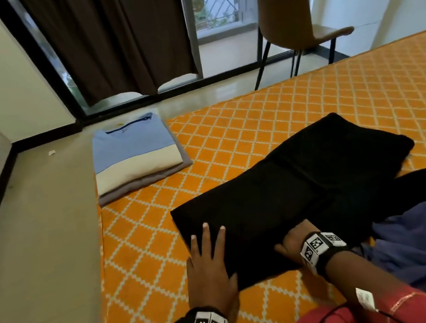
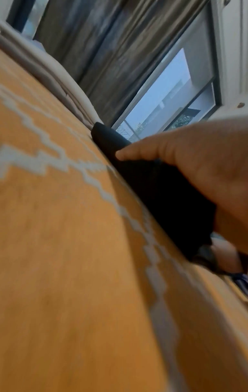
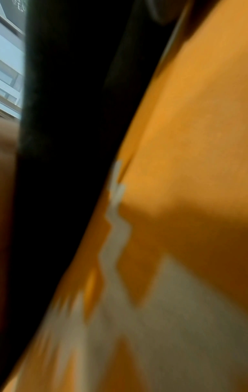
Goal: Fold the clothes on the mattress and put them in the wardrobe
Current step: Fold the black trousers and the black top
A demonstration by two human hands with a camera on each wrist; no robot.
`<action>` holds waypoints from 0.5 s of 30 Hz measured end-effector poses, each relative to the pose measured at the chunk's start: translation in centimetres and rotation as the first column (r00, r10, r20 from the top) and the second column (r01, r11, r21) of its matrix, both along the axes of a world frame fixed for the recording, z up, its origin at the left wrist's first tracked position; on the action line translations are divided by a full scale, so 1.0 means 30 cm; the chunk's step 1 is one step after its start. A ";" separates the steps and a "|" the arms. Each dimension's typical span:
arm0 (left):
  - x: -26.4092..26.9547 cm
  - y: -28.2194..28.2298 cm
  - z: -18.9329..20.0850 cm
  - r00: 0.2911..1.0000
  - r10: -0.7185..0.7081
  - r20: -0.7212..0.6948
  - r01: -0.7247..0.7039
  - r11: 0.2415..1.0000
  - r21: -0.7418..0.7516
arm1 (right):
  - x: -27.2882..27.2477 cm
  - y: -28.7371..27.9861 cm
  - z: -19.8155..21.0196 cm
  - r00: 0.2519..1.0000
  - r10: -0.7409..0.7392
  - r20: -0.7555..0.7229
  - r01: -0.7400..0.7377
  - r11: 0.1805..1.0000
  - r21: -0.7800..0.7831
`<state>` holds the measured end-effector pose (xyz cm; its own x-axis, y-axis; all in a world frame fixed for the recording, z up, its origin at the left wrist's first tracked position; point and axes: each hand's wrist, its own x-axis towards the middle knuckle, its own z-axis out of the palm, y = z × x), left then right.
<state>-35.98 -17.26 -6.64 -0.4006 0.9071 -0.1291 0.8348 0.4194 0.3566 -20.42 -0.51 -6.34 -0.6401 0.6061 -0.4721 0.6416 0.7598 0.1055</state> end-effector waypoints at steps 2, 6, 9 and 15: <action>-0.006 0.002 -0.005 0.999 -0.018 -0.045 0.022 0.995 0.094 | 0.002 0.006 -0.010 1.000 0.021 -0.021 -0.020 1.000 0.023; -0.016 -0.049 -0.028 0.977 -0.058 -0.204 0.061 0.998 0.005 | -0.011 -0.011 -0.005 0.999 -0.019 -0.026 0.021 0.997 0.069; -0.013 -0.084 -0.015 0.952 -0.152 -0.267 0.100 0.976 -0.196 | -0.046 -0.056 -0.008 0.997 -0.060 0.050 0.050 0.982 0.184; -0.103 -0.164 0.026 0.971 -0.036 -0.236 -0.003 0.987 -0.163 | -0.160 -0.229 0.039 0.986 -0.081 0.143 0.071 0.995 0.070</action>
<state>-39.06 -22.18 -5.86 -0.4229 0.8887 -0.1772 0.8944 0.4408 0.0761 -25.23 -7.38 -5.18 -0.5184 0.6825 -0.5153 0.6713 0.6981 0.2493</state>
